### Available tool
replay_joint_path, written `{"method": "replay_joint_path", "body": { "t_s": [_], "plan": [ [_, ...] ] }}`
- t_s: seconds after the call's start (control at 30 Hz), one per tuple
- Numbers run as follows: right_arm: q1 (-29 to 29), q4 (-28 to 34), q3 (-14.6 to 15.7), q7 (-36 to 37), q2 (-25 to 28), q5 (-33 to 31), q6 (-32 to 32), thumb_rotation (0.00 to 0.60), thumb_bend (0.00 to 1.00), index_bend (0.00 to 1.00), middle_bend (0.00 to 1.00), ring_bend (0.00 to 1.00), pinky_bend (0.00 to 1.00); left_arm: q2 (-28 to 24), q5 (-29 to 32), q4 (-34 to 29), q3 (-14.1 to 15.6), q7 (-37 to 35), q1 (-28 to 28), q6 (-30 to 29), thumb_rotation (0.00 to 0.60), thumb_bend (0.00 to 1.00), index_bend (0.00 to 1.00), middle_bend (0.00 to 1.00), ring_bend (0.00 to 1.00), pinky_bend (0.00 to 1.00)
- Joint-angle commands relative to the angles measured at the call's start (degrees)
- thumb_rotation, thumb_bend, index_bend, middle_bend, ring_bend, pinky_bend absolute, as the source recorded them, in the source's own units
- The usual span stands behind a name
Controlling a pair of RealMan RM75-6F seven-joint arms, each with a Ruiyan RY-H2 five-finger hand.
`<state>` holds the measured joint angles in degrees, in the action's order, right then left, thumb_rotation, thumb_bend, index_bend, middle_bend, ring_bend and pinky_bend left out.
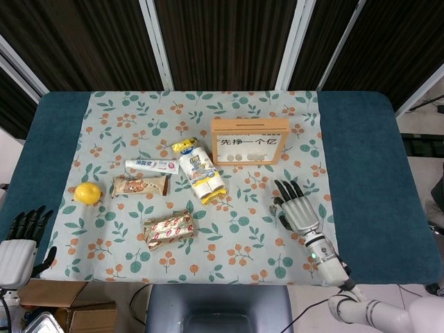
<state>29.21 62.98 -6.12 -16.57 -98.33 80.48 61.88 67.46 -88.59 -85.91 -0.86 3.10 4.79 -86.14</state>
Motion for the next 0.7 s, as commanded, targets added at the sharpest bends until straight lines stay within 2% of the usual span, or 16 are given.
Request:
{"method": "replay_joint_path", "body": {
  "t_s": [0.03, 0.7],
  "plan": [
    [0.1, -0.3, 0.1, 0.1, -0.2, 0.0, 0.0, 0.6, 0.51, 0.52, 0.0, 0.0, 0.0, 0.2, -0.1, 1.5, 0.4, -1.1, -0.5, -0.4, 0.6, 0.4, 0.0, 0.0, 0.0, 0.0],
    [0.8, -1.6, 0.5, 0.2, -1.3, -0.5, -0.7, 0.6, 0.51, 0.49, 0.0, 0.0, 0.0, 0.0, 0.0, 1.4, 0.2, -1.3, -0.4, -0.4, 0.6, 0.4, 0.0, 0.0, 0.0, 0.0]
  ]
}}
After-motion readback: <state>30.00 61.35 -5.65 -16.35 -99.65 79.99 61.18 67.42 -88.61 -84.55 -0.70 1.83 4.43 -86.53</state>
